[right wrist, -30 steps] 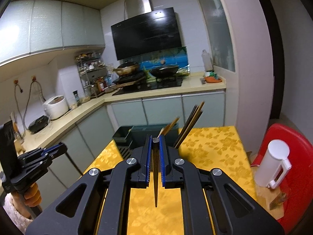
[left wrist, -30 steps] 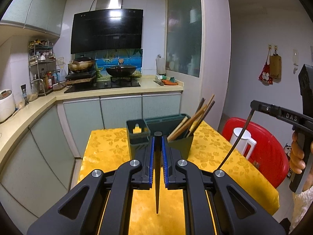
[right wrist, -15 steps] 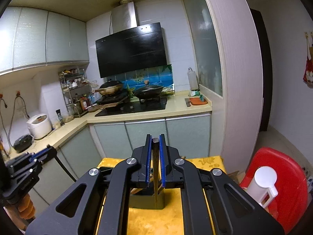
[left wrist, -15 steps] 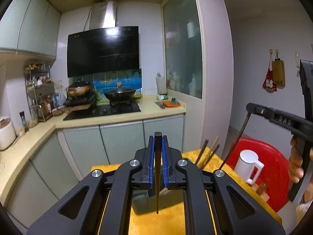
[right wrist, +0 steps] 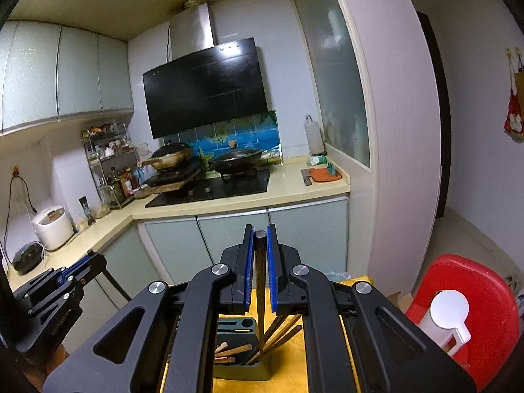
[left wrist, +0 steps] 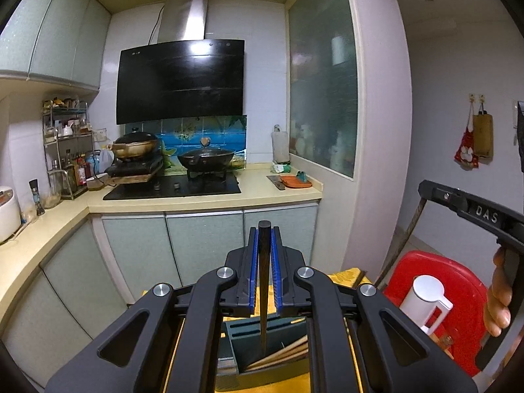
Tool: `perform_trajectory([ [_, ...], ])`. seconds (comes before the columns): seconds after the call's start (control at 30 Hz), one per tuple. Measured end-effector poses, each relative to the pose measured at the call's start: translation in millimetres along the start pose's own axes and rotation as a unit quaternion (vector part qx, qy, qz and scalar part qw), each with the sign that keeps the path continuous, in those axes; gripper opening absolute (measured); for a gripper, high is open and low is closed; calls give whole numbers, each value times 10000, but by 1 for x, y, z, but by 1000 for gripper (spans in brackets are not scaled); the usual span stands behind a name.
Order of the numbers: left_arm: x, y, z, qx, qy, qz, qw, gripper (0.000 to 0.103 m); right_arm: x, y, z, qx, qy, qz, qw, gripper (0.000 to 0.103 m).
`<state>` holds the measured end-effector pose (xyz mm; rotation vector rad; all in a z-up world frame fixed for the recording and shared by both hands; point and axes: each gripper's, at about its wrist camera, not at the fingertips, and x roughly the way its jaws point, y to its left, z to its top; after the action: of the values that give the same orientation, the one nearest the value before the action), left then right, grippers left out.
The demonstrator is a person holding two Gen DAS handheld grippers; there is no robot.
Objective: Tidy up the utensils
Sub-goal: 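Open left tool dropping its chopstick into the holder while right tool releases its own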
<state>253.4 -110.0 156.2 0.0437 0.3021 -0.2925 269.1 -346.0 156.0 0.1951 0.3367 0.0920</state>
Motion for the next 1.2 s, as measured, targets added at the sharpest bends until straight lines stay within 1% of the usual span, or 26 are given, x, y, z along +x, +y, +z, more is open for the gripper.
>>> perform_trajectory([
  [0.23,23,-1,-12,82,158,71,9998,7,28,10,-6,51,284,194,9994,8],
  [0.53,47,1,-47,185,527,90,9984,7,58,20,-30,14,821,294,9962,8],
  [0.8,49,4,-54,187,575,101,9981,7,68,28,-44,-122,1088,286,9936,8],
  [0.93,49,5,-57,185,615,105,9979,8,73,33,-49,-135,1239,357,9916,9],
  [0.97,47,6,-57,177,608,106,9979,10,74,34,-50,-92,1284,420,9908,11],
  [1.03,44,7,-56,164,564,113,9982,21,72,36,-49,-94,1279,421,9909,12],
  [1.07,42,8,-56,160,530,129,9984,33,71,36,-49,-107,1258,407,9912,16],
  [1.1,38,8,-55,160,477,151,9986,44,69,36,-48,-116,1227,384,9916,24],
  [1.13,34,9,-55,165,411,175,9989,48,66,36,-47,-122,1180,345,9923,27],
  [1.17,32,9,-54,176,368,198,9990,54,63,36,-46,-138,1111,294,9933,32],
  [1.2,27,9,-54,200,314,227,9990,57,60,36,-45,-157,1078,271,9937,34],
])
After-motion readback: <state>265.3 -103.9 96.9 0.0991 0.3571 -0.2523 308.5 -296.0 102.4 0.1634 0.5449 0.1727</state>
